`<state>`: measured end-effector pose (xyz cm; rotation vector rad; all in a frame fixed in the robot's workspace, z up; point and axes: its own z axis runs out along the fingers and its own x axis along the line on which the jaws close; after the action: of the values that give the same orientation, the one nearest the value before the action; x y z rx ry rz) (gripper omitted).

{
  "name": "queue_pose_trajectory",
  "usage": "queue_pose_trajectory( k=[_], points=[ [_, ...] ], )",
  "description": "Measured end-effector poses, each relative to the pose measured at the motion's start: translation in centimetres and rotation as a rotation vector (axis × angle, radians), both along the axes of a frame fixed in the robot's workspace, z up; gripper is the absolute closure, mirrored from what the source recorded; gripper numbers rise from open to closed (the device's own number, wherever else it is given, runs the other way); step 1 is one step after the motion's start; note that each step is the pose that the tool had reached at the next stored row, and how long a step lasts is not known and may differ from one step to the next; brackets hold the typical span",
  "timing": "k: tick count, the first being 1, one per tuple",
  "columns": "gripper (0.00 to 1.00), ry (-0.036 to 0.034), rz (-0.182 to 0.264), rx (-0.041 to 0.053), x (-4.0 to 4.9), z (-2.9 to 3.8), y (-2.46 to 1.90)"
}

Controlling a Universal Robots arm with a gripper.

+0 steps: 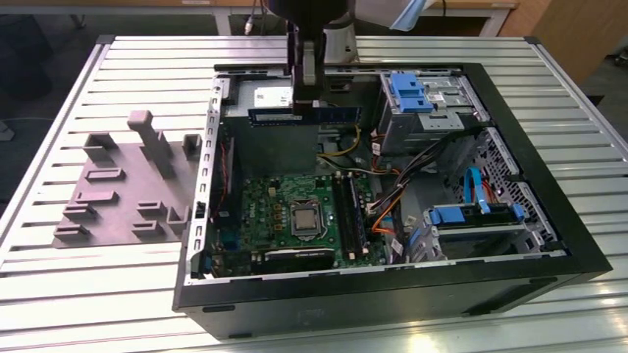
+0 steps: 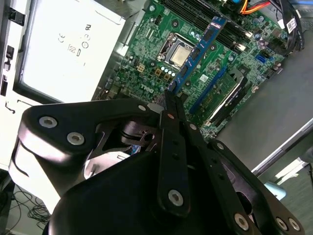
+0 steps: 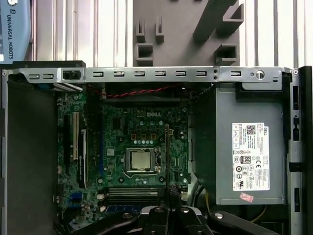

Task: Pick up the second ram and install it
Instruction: 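Pick up the second ram and move it above second insertion slot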

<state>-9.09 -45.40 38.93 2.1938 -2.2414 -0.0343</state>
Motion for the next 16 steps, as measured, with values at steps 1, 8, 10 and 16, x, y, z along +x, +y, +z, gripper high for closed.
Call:
queue_pose_trajectory(
  k=[1, 8, 10, 16],
  points=[
    [0.89, 0.0, 0.0, 0.0, 0.01, -0.11, 0.0],
    [0.89, 0.0, 0.0, -0.0001, 0.07, -0.92, 0.0],
    [0.89, 0.0, 0.0, 0.0, 0.08, -1.17, 0.0],
    [0.89, 0.0, 0.0, 0.0, 0.1, -1.86, 0.0]
  ],
)
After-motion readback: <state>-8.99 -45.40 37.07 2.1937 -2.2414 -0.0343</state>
